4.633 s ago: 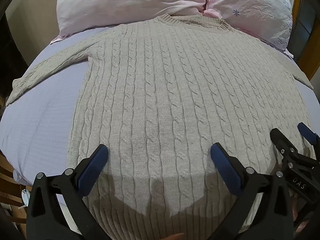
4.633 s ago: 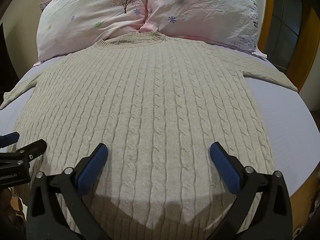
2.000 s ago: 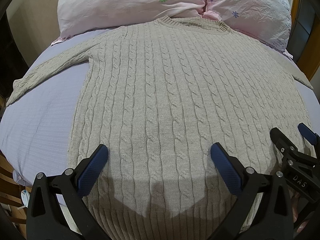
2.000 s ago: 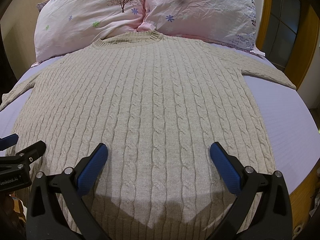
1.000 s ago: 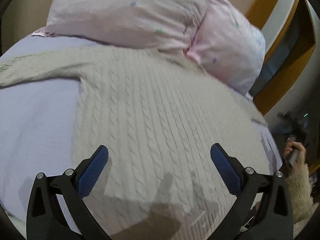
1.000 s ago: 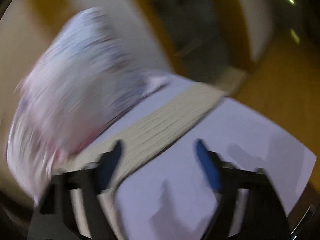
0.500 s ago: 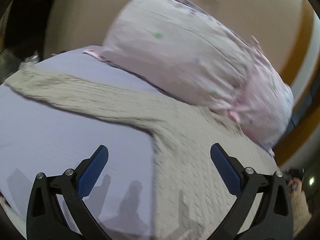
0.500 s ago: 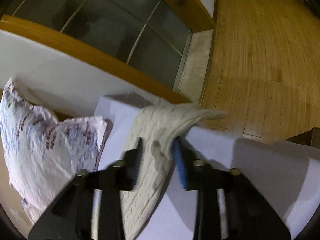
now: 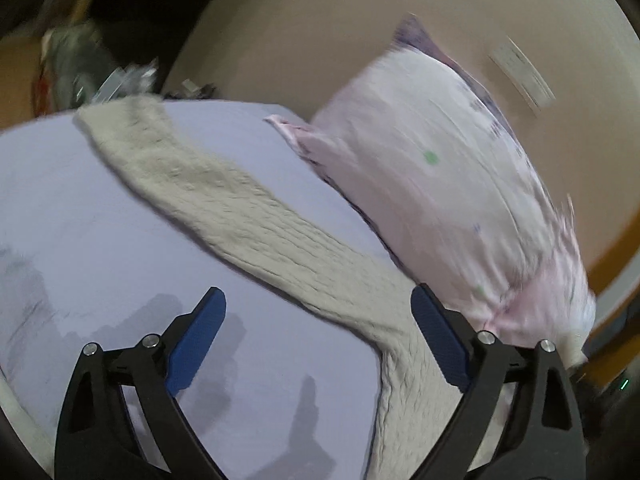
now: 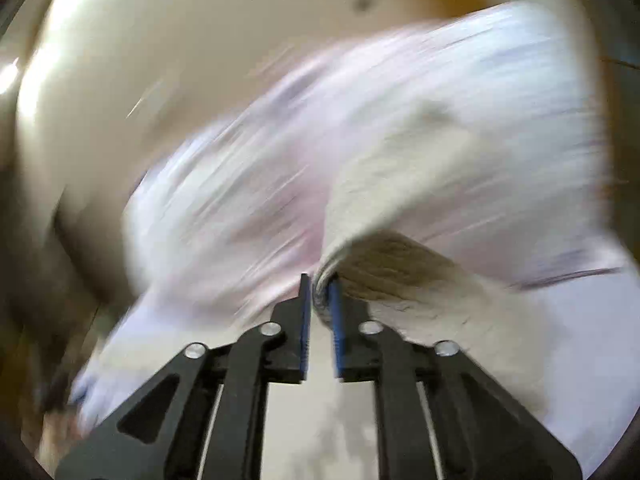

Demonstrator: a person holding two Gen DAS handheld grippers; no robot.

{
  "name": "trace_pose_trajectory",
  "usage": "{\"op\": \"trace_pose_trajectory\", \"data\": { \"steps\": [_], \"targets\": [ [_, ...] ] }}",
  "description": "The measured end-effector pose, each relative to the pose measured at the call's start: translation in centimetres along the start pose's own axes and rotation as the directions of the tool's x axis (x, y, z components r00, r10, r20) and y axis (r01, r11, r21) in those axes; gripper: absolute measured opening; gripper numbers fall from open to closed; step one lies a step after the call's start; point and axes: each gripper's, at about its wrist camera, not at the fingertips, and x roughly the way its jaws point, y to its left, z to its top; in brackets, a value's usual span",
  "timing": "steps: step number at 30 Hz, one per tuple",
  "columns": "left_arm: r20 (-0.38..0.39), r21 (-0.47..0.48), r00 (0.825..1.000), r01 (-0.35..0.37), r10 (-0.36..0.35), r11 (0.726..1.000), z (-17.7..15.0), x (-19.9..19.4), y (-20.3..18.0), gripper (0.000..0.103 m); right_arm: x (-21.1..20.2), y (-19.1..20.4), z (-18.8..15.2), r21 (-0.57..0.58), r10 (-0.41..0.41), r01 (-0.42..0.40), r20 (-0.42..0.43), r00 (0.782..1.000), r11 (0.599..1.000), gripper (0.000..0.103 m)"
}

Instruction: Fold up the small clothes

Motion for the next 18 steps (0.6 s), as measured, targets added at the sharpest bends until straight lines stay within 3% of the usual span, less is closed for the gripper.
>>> {"op": "trace_pose_trajectory", "data": {
  "steps": [1,3,5,6,7,10,11,18],
  "targets": [
    [-0.006,-0.049,1.000,-0.001,0.001,0.999,0.4,0.2,0.9,0.091,2.6,3.0,-1.6,-0.047,0.052,-0.058,-0.112,0.992,0.997,0.040],
    [-0.019,-0.113,1.000,-0.003,0.000,0.994,0.9,0.4,2.2,0.087,4.3,5.8,-3.7,-0.093,0.087,-0.105,-0.180,0.980,0.990,0.043],
    [-0.024,-0.161,1.000,-0.009,0.005,0.987,1.5,0.5,3.5,0.084,3.6,6.3,-4.4,-0.101,0.090,-0.105,-0.145,0.985,0.989,0.057],
    [-0.022,-0.173,1.000,-0.015,0.011,0.985,1.8,0.5,4.1,0.084,2.8,5.7,-4.5,-0.081,0.082,-0.091,-0.113,0.990,0.993,0.069],
    [-0.019,-0.185,1.000,-0.024,0.021,0.983,2.3,0.6,4.7,0.083,2.2,4.9,-4.4,-0.059,0.074,-0.079,-0.091,0.993,0.995,0.073],
    [-0.016,-0.267,0.999,-0.051,0.049,0.962,3.6,1.3,6.9,0.081,1.0,2.2,-4.2,0.014,0.027,-0.026,-0.075,0.997,1.000,0.073],
    [-0.019,-0.294,0.999,-0.052,0.049,0.954,3.9,1.5,7.5,0.073,0.7,1.3,-4.1,0.035,0.010,-0.007,-0.074,0.997,0.999,0.073],
    [-0.007,-0.407,0.994,-0.100,0.107,0.908,6.7,3.4,10.3,0.054,-1.7,-3.3,-5.5,0.148,-0.061,0.068,-0.056,0.997,0.987,0.076]
  ]
}}
